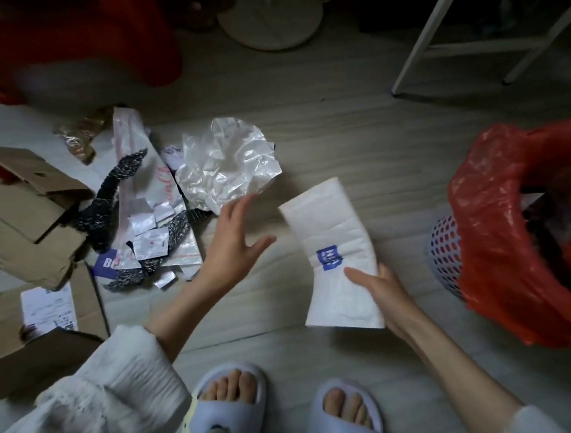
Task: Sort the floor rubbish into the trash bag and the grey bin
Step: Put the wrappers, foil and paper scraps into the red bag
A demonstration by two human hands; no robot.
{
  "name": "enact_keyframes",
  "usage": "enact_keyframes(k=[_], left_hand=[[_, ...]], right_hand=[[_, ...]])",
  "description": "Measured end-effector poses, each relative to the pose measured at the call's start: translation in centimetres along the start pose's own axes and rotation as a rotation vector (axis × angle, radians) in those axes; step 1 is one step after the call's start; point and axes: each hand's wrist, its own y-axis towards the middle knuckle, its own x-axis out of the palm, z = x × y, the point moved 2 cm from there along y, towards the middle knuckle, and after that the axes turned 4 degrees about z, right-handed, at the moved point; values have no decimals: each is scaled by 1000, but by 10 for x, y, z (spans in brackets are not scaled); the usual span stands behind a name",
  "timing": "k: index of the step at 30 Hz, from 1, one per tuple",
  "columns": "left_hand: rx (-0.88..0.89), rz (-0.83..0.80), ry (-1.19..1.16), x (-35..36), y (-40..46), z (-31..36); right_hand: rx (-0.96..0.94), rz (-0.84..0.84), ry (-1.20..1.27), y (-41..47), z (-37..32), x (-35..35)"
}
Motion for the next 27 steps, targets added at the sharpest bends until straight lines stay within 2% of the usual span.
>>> enact_keyframes(k=[1,3,5,7,11,13,17,22,24,27], left_hand=[[-177,-45,-105,3,-6,-2],[-448,-180,-256,13,-18,-4],[-564,-286,-396,25,-27,1],[-589,-293,-561,33,-28,11],[-476,-235,-595,37,-25,27],[-440,-221,-593,38,-25,32],[-365,-205,-535,39,-28,30],[81,-51,-118,37,-37,26],[166,-6,-58,34,-39,31],[217,-21,-68,34,-39,39]], right_hand=[[43,-26,122,-2,1,-5],[71,-80,212,-6,1,-9],[80,-143,212,-10,1,-5],[78,-211,194,-13,4,3],[-64,-327,96,-17,5,10],[-96,-331,83,-17,5,9],[-138,-227,85,-17,7,6],[-248,-12,-114,-17,1,7],[-297,79,-102,-16,1,8],[-326,5,21,-21,-1,14]])
